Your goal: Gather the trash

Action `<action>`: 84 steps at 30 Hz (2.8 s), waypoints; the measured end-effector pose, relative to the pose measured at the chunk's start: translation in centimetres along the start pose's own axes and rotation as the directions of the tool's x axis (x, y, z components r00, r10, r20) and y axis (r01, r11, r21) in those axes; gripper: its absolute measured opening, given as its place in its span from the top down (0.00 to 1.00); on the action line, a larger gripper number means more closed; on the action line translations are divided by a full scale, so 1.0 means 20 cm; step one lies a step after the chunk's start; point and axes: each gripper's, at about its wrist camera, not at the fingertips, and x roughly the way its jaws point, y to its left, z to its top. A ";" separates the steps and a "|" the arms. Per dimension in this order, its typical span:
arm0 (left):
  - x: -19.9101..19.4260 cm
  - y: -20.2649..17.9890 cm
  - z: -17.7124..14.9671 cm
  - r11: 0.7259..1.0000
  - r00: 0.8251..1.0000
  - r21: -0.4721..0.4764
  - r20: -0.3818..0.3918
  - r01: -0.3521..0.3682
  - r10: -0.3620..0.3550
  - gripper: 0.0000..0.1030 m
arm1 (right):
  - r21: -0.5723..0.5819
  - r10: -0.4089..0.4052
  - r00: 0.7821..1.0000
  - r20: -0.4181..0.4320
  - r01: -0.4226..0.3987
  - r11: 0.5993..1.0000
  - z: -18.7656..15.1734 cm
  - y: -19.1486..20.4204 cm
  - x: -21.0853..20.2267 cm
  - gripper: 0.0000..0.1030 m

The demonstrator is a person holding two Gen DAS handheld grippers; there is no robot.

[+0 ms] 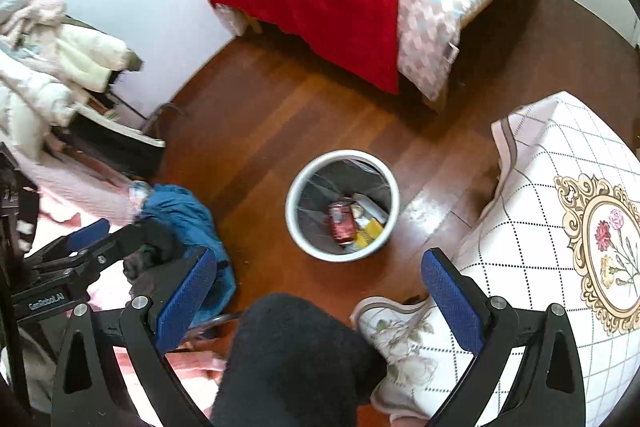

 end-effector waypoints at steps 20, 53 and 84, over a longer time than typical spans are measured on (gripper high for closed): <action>-0.34 -0.06 -0.03 0.992 0.992 0.000 0.028 0.125 -0.125 0.01 | -0.073 0.168 0.986 -0.012 -0.168 0.983 0.03 0.22 -0.50 0.00; -0.40 -0.03 -0.08 0.988 0.987 -0.010 0.055 0.151 -0.150 0.00 | -0.101 0.147 0.988 -0.048 -0.152 0.983 0.02 0.30 -0.50 0.00; -0.46 -0.06 -0.08 0.987 0.986 -0.007 0.062 0.158 -0.157 0.00 | -0.107 0.164 0.985 -0.046 -0.168 0.980 0.02 0.29 -0.54 0.00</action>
